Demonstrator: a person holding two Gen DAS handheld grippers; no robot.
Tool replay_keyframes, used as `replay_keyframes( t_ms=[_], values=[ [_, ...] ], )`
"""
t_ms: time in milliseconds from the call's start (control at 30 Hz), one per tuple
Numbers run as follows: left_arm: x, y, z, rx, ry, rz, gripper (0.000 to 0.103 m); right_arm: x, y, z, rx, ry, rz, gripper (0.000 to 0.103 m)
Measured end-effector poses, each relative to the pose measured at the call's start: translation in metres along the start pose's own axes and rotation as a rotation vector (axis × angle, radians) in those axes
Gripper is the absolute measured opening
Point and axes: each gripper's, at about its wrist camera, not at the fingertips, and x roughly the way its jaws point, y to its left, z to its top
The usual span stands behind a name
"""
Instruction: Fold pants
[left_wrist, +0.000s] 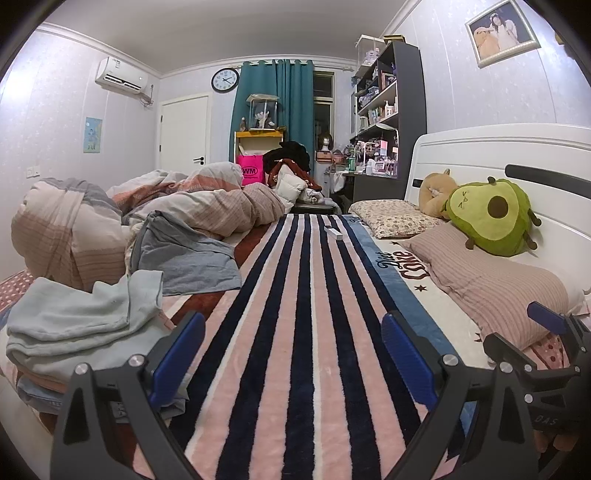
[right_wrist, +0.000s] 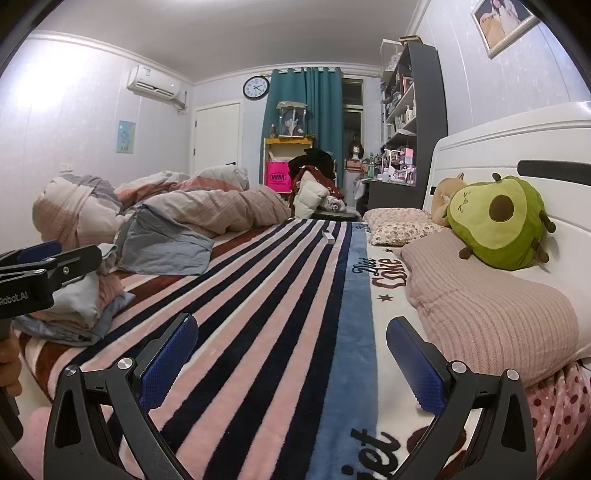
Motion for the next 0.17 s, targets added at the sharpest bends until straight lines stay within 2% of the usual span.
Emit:
replay_keyframes(
  t_ms=[167],
  values=[
    [0.0038, 0.0011, -0.0038, 0.0, 0.009, 0.0, 0.095, -0.0032, 0.0011, -0.0001, 0.0, -0.015, -0.027, 0.102]
  ],
)
